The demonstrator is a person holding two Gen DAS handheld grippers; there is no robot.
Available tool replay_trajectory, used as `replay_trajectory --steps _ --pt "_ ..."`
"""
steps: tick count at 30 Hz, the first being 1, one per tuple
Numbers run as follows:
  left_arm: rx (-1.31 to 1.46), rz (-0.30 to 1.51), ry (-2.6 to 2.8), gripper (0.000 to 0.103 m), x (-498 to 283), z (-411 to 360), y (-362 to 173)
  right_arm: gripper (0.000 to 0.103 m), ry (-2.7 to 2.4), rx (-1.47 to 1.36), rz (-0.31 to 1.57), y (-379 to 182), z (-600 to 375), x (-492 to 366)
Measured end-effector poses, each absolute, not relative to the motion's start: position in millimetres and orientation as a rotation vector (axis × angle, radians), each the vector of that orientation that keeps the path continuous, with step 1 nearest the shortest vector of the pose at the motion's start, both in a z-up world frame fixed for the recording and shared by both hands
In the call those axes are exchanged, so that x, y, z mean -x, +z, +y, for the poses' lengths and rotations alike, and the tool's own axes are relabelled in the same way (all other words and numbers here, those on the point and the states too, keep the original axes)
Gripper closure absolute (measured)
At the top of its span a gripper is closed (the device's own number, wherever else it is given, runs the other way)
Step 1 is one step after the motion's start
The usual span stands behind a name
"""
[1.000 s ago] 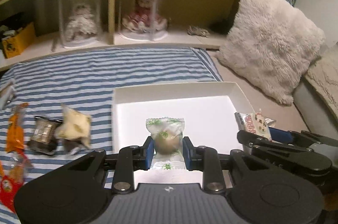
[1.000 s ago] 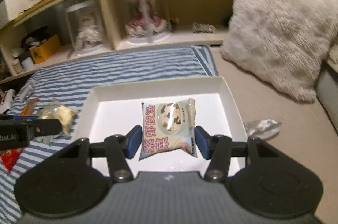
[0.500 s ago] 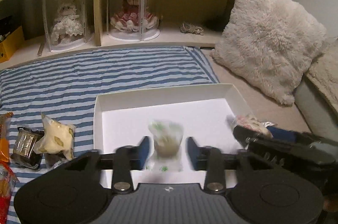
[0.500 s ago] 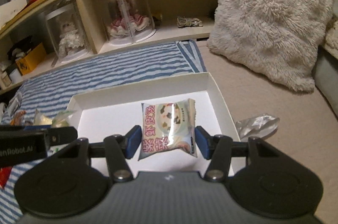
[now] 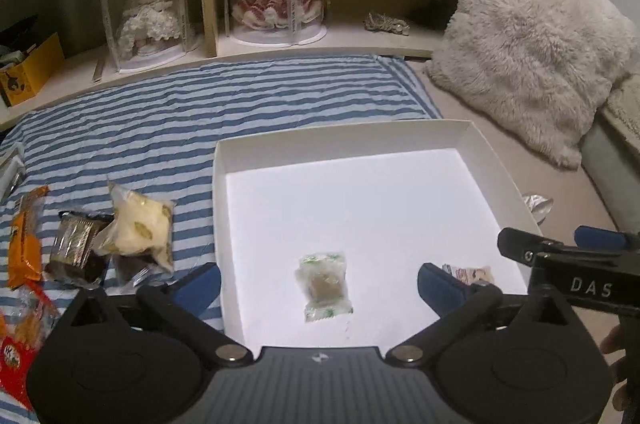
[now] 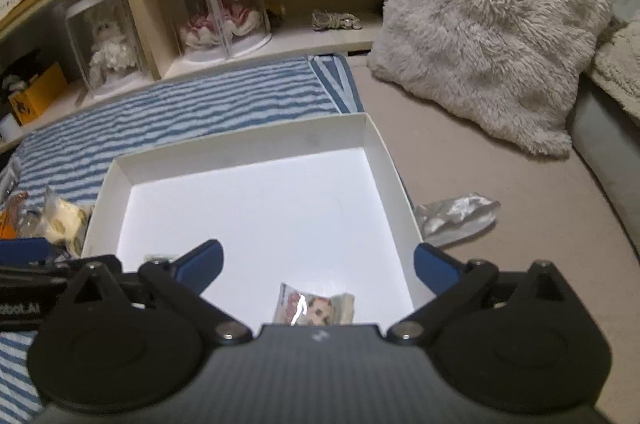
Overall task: Organize snacks
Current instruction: 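Carry both snacks to the white tray and open both grippers to release them, then grasp the orange bar with the left gripper while the right gripper grasps the red packet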
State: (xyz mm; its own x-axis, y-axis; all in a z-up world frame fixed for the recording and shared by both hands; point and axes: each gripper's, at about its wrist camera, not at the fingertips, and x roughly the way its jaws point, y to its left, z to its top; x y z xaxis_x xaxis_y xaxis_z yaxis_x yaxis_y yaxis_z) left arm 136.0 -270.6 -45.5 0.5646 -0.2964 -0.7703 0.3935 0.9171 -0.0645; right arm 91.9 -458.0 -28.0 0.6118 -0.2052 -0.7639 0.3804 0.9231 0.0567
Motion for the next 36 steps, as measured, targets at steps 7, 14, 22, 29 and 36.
replay_trajectory --steps 7,14,22,29,36 --pt "-0.11 0.901 -0.379 0.0 -130 -251 -47 0.001 -0.341 -0.228 0.86 -24 -451 -85" --pt "-0.112 0.884 -0.36 0.0 -124 -228 -38 0.001 -0.332 -0.169 0.864 -18 -435 -80" --pt "-0.101 0.876 -0.311 0.0 -122 -186 -26 0.001 -0.302 -0.169 0.871 -11 -420 -81" --pt "-0.092 0.872 -0.238 0.0 -121 -135 -20 0.001 -0.245 -0.143 0.873 -11 -390 -89" --pt "-0.061 0.865 -0.165 0.0 -126 -81 -15 0.001 -0.178 -0.143 0.854 -9 -359 -97"
